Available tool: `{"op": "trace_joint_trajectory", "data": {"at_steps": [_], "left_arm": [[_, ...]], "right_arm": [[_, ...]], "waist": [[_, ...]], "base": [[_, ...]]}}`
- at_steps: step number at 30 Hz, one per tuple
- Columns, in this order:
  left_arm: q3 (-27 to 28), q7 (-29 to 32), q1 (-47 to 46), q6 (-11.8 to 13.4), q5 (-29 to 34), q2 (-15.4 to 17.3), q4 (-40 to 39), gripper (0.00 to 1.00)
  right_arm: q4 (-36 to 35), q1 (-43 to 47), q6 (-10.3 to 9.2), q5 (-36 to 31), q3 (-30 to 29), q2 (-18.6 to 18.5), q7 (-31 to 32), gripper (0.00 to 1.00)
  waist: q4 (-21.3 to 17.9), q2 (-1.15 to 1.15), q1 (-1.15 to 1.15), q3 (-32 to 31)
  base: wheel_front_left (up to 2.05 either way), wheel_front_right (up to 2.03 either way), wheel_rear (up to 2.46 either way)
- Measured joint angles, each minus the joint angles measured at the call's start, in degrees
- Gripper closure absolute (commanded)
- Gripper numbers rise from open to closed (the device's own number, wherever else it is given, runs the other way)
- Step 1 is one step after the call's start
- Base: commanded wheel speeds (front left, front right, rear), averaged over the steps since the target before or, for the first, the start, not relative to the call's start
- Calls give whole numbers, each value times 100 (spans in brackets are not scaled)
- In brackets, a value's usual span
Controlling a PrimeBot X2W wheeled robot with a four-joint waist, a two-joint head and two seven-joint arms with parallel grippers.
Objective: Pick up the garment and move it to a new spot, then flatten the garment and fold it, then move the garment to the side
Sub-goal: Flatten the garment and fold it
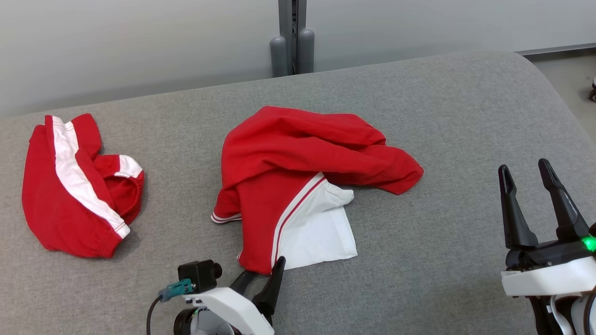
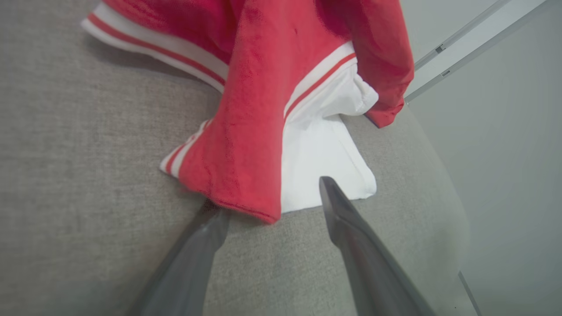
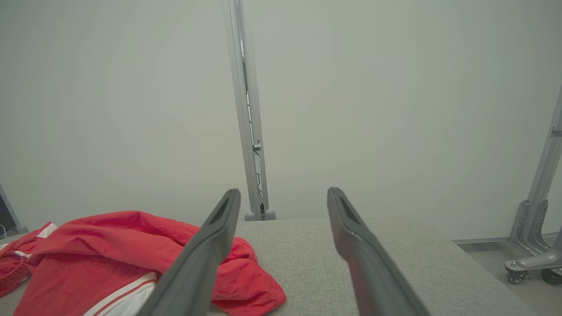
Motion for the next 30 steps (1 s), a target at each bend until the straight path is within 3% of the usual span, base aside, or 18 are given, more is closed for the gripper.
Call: {"op": "trace_joint_trajectory", "data": {"at_steps": [2, 4, 7, 8, 9, 11, 12, 13, 22, 30], "left_arm": [[-78, -36, -115, 5, -66, -1, 108, 0], [-186, -18, -186, 11, -107, 8, 208, 8], [-315, -67, -280, 10, -204, -2, 292, 6], [-344, -87, -312, 10, -229, 0, 314, 13], [-380, -100, -333, 10, -259, 2, 342, 29], [-442, -153, -376, 10, -322, -1, 396, 72], [-471, -180, -410, 10, -345, -2, 419, 72], [-511, -196, -435, 8, -347, -3, 448, 100], [-814, 25, -517, -158, -324, 103, 405, 100], [-598, 638, -290, -90, -494, 1116, -488, 100]], "right_arm": [[4, -23, 0, 0, 16, 14, 0, 0], [8, -25, 0, 0, 30, 31, -1, 0], [8, -37, 0, 3, 31, 33, -1, 0], [8, -45, 0, 7, 25, 33, 0, 0], [5, -52, 0, 8, 16, 35, -1, 0], [5, -51, 0, 8, -7, 40, 0, 0], [5, -51, 0, 7, -26, 43, 0, 0], [5, -50, 0, 7, -37, 44, 0, 0], [4, -37, 0, 7, -89, 45, -1, 0], [-21, 39, 0, -1, -92, -7, 0, 0]], "waist": [[-32, 0, 0, -1], [-65, 0, 0, 1], [-93, 0, 0, 8], [-94, 0, 0, 14], [-91, 0, 0, 22], [-74, 0, 0, 35], [-54, 0, 0, 43], [-29, 0, 0, 48], [321, 0, 0, 39], [693, 0, 0, -62]], "base": [[0, 0, 0], [0, 0, 0], [0, 0, 0], [0, 0, 0], [0, 0, 0], [0, 0, 0], [0, 0, 0], [0, 0, 0], [0, 0, 0], [0, 0, 0]]}}
